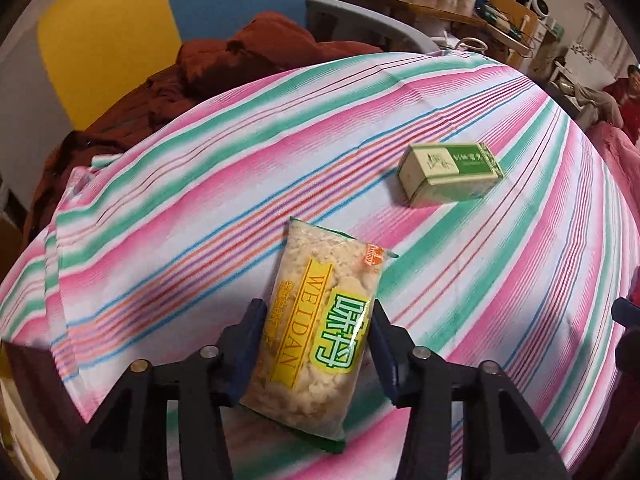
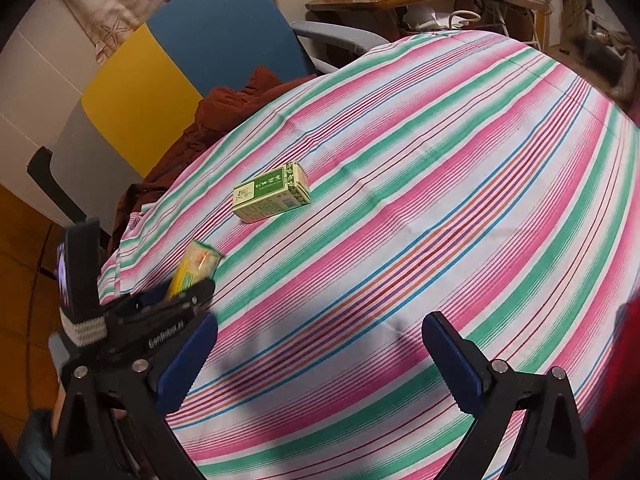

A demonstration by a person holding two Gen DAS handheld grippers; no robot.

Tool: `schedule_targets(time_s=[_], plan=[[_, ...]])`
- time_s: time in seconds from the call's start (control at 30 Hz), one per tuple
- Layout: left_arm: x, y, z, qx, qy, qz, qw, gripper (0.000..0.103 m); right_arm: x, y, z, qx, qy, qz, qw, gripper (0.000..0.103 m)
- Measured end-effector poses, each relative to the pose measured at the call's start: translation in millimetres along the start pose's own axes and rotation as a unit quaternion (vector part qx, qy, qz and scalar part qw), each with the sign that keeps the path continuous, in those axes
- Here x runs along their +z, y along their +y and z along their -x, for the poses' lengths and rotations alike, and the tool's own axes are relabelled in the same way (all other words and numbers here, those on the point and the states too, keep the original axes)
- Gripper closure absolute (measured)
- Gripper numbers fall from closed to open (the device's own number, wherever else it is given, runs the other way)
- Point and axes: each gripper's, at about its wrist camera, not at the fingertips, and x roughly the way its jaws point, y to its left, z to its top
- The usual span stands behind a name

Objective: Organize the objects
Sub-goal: 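Grasp the WEIDAN cracker pack with the left gripper, then grasp the green-and-white box with the right gripper while the left holds the pack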

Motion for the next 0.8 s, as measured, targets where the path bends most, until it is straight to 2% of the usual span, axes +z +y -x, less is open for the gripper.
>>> schedule_targets(time_s=[0.2, 0.4, 0.5, 0.63, 0.8], plan=[[-46.4, -11.6, 22.8, 0.007, -0.006, 0.039, 0.9992, 0.054, -0.2, 0.3, 3.4, 0.004, -0.004, -0.003, 1.0, 0.0], [-105.6, -34.7, 48.1, 0.012, -0.029, 0.032, 0.999, 0.054, -1.8, 3.4, 2.5, -0.004, -0.003, 0.005, 1.0, 0.0], [-131.0, -43.4, 58.7, 0.015, -0.053, 0.018, 0.9983, 0.054, -2.0, 2.7, 0.4, -0.01, 0.0, 0.005, 1.0, 0.0], [-148.9, -49.4, 66.5, 0.023, -0.085, -0.013, 0.996, 0.055, -3.2, 2.9, -6.4, -0.021, 0.013, 0.009, 1.0, 0.0], [-154.4, -49.3, 66.8, 0.013, -0.105, -0.015, 0.9943, 0.055, 0.6, 16.3, -15.1, -0.019, 0.043, 0.04, 0.998, 0.0]])
